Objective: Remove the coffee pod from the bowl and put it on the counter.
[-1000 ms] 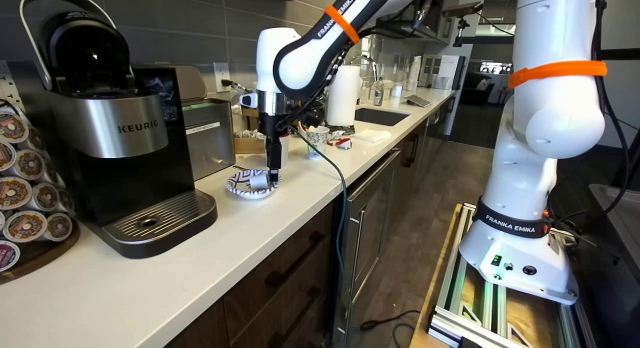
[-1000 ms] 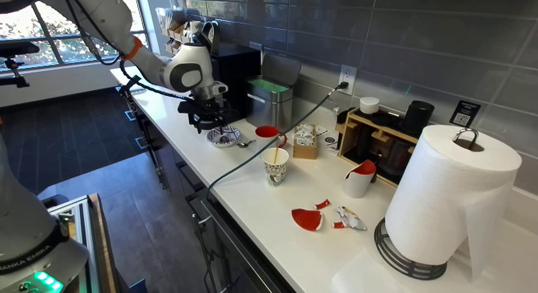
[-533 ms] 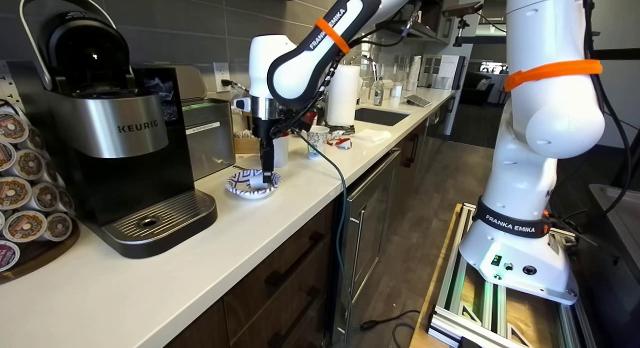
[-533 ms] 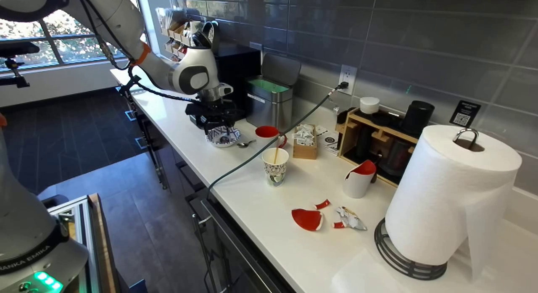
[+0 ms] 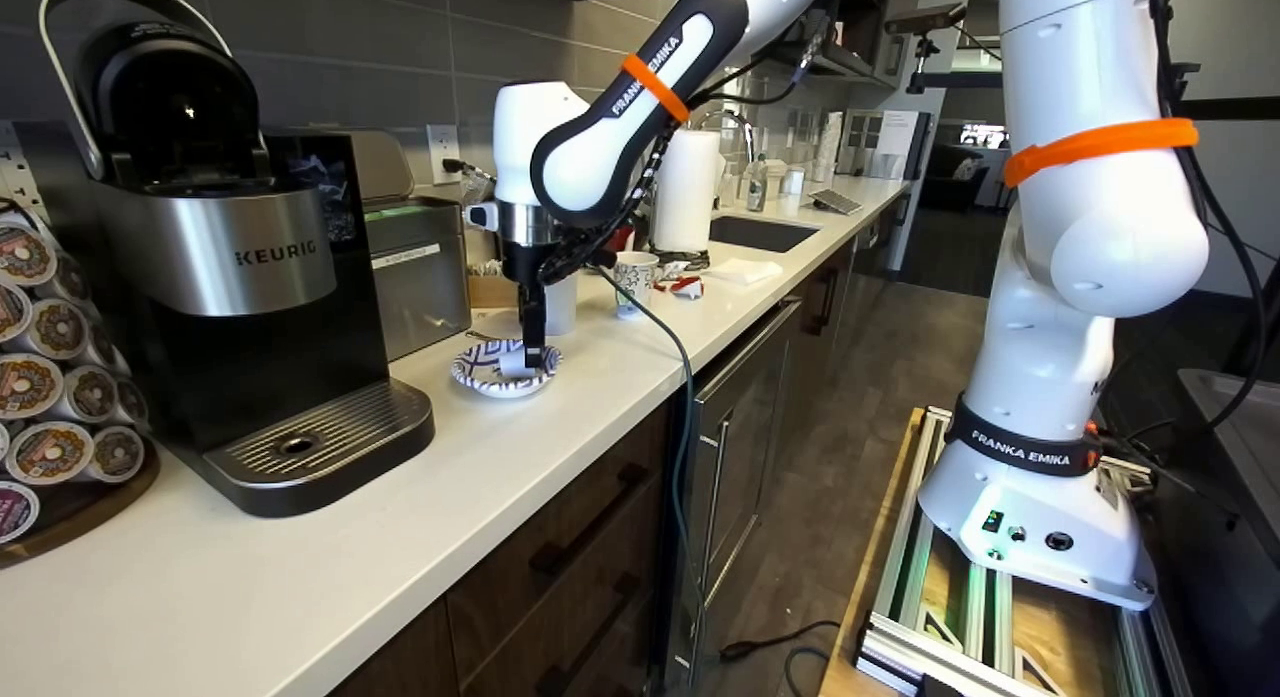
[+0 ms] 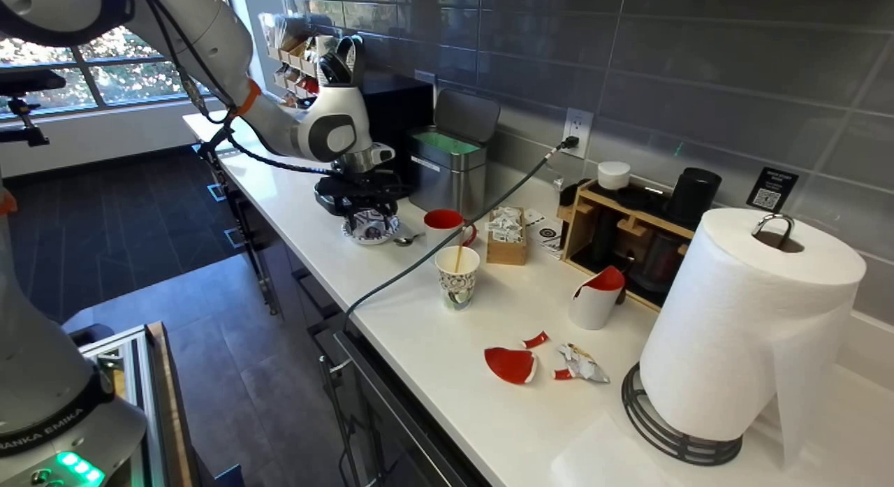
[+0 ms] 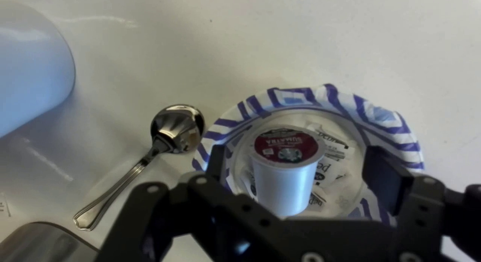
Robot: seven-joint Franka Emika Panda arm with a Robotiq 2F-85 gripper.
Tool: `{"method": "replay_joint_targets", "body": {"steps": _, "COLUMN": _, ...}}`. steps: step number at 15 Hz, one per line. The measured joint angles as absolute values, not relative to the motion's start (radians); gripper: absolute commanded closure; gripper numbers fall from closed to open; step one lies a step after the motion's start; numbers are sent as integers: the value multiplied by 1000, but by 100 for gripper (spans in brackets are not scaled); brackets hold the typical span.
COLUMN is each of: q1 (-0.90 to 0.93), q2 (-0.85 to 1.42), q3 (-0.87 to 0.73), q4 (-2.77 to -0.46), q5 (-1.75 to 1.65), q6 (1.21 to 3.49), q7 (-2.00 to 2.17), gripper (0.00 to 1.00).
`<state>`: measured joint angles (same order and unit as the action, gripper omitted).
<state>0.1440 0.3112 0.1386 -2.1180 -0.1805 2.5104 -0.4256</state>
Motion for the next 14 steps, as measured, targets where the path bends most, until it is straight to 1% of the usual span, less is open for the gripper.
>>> {"method": "replay_joint_targets", "body": {"steps": 1, "q1": 144, "q2": 316, "q3": 136, "q4": -2114, "q5": -185, "q6": 2510, "q7": -423, "gripper": 13}}
{"method": "replay_joint_targets", "body": {"steps": 2, "q1": 144, "q2": 322, "q3": 134, "q4": -2110, "q5": -188, "q6": 2510, "q7": -420, "gripper": 20}}
{"method": "replay_joint_targets", "body": {"steps": 3, "q1": 144, "q2": 326, "q3": 133, "q4": -2105, "q5": -189, "q6": 2510, "q7": -419, "gripper": 23}}
{"method": "replay_joint_targets", "body": {"steps": 4, "q1": 144, "q2": 331, "q3": 132, "q4": -2100, "q5": -190, "q6": 2510, "q7": -419, "gripper": 34}}
{"method": "replay_joint_targets", "body": {"steps": 7, "q1": 144, "q2": 343, "q3": 133, "q4": -2089, "q5": -190, "q6": 2510, "q7": -418, "gripper": 59}}
{"method": "replay_joint_targets", "body": {"steps": 8, "q1": 144, "q2": 345, "q3": 133, "q4": -2087, "q5": -190, "q6": 2510, "q7": -418, "gripper": 69}}
{"method": "replay_joint_targets", "body": {"steps": 9, "q1": 144, "q2": 348, "q3": 133, "q4": -2084, "q5": -190, "q6": 2510, "q7": -418, "gripper": 73}}
{"method": "replay_joint_targets", "body": {"steps": 10, "q1": 144, "q2": 349, "q3": 134, "q4": -2079, "q5": -190, "q6": 2510, "q7": -418, "gripper": 73}}
{"method": "replay_joint_targets", "body": {"steps": 11, "q1": 144, "q2": 349, "q3": 134, "q4": -2077, "q5": -190, "q6": 2510, "q7": -418, "gripper": 76}}
{"method": "replay_joint_targets", "body": {"steps": 14, "q1": 145, "q2": 349, "q3": 135, "q4": -2071, "q5": -191, "q6": 2510, "q7": -418, "gripper": 77}}
